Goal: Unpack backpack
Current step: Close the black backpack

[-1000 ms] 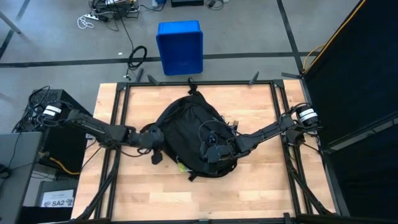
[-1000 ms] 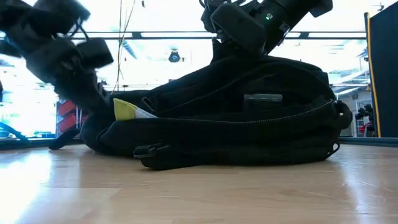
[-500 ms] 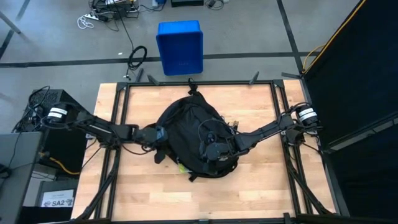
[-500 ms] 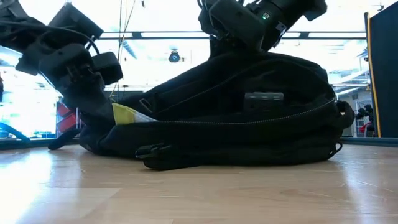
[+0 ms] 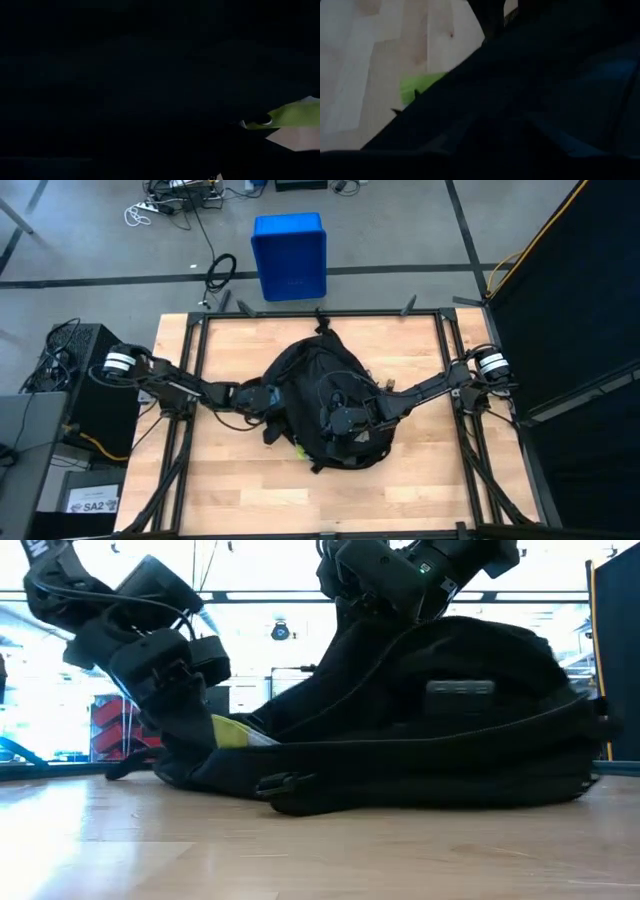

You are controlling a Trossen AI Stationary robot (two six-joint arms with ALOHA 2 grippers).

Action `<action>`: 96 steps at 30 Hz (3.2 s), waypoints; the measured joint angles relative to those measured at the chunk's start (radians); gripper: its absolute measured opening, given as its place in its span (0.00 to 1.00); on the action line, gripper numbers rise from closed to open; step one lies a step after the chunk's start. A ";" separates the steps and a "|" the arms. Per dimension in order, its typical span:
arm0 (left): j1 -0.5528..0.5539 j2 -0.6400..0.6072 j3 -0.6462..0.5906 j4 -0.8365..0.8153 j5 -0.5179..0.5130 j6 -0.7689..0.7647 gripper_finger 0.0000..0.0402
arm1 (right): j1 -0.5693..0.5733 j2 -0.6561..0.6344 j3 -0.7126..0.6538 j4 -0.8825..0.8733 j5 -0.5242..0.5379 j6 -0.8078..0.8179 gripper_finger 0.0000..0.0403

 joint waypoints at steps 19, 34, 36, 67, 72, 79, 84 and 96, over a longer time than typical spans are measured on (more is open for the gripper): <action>-0.056 0.185 0.078 0.150 0.029 0.356 0.10 | -0.025 -0.007 -0.094 0.088 0.033 0.041 0.24; -0.150 0.166 0.075 0.173 0.096 0.367 0.00 | -0.039 -0.005 -0.097 0.030 0.045 0.050 0.16; -0.185 0.150 0.075 0.158 0.119 0.368 0.00 | -0.040 -0.004 -0.098 0.026 0.050 0.051 0.15; -0.169 0.185 0.309 -0.238 -0.191 0.314 0.45 | -0.060 -0.003 -0.100 0.041 -0.050 0.080 0.12; -0.145 0.221 0.341 -0.259 -0.188 0.309 0.47 | -0.058 -0.003 -0.100 0.043 -0.056 0.080 0.11; -0.123 0.219 0.357 -0.252 -0.172 0.317 0.47 | -0.057 -0.003 -0.100 0.045 -0.058 0.078 0.11; -0.098 0.238 0.357 -0.239 -0.109 0.324 0.47 | -0.057 -0.003 -0.100 0.054 -0.058 0.072 0.10; -0.079 0.264 0.356 -0.184 -0.003 0.392 0.13 | -0.052 -0.003 -0.100 0.055 -0.058 0.072 0.11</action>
